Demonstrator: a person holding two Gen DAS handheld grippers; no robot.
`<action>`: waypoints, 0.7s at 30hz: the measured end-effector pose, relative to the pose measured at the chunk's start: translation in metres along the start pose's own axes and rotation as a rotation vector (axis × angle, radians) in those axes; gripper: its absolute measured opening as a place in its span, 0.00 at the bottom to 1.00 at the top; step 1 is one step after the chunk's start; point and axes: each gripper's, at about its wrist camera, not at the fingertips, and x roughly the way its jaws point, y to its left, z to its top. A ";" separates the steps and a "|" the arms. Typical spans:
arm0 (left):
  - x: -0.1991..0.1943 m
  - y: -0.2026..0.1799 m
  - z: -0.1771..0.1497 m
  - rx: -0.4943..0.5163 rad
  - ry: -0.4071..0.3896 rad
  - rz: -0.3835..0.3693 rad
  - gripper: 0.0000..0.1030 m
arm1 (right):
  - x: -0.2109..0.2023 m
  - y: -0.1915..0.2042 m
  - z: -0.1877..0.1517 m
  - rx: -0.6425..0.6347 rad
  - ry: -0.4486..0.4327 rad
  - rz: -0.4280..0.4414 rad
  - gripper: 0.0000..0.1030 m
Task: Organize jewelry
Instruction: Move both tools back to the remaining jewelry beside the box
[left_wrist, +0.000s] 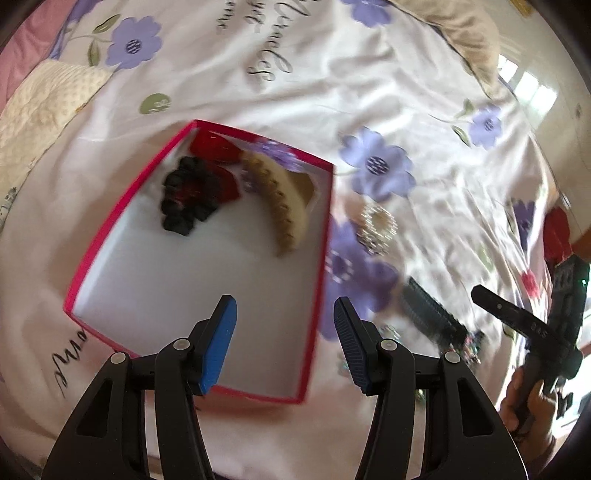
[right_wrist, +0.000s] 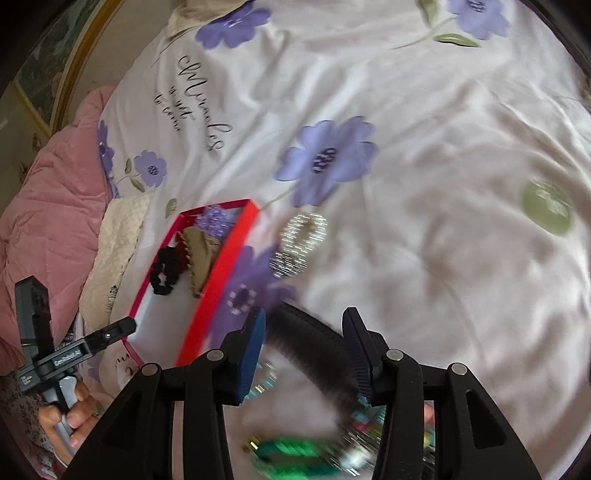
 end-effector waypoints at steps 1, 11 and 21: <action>0.000 -0.006 -0.004 0.010 0.007 -0.006 0.52 | -0.007 -0.007 -0.004 0.011 -0.004 -0.009 0.45; 0.010 -0.051 -0.042 0.099 0.086 -0.059 0.52 | -0.038 -0.039 -0.034 0.043 -0.007 -0.050 0.48; 0.022 -0.090 -0.065 0.182 0.151 -0.119 0.52 | -0.047 -0.056 -0.049 0.058 0.002 -0.064 0.49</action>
